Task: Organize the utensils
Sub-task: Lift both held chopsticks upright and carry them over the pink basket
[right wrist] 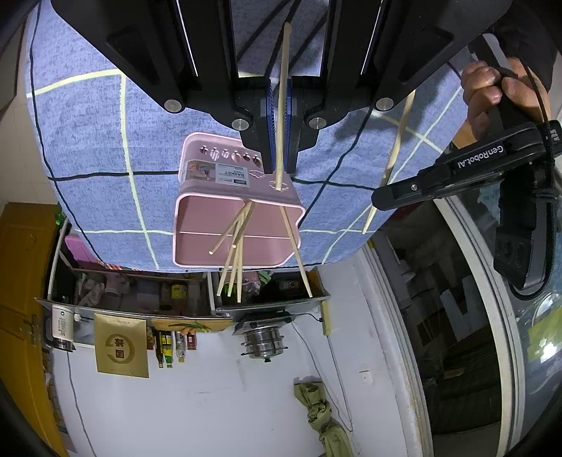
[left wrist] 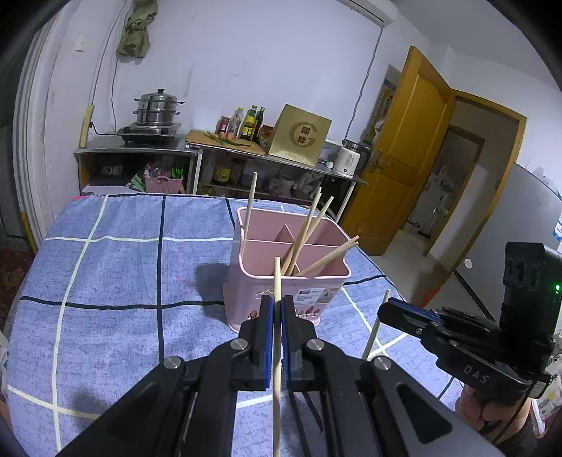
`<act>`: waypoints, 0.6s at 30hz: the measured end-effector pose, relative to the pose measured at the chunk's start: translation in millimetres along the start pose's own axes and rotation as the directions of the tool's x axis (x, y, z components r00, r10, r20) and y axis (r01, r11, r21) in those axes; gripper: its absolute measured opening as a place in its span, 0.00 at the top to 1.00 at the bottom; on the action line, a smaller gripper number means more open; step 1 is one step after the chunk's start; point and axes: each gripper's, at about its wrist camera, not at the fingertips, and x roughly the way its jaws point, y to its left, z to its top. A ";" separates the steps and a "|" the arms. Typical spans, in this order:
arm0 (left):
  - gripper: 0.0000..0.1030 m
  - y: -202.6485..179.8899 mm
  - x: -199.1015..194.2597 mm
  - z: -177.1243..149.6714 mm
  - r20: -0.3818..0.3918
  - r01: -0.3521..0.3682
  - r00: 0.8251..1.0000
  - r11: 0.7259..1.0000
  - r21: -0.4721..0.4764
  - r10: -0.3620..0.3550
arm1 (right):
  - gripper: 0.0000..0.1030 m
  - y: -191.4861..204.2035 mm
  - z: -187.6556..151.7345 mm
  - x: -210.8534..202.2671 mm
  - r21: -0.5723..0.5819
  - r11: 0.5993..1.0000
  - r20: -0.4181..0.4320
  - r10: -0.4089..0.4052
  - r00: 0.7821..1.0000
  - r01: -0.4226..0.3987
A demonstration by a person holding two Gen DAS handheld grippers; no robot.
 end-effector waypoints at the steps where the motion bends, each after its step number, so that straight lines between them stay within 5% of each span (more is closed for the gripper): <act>1: 0.96 0.1 -0.2 -0.2 0.000 0.001 1.000 1.000 -0.003 -0.001 | 0.96 0.1 -0.1 0.2 0.000 1.000 0.000 0.000 1.000 0.000; 18: 0.96 -2.2 -10.2 -4.4 0.007 0.012 1.000 1.000 0.000 -0.012 | 0.96 1.4 2.0 -5.7 -0.014 1.000 0.005 0.001 1.000 -0.001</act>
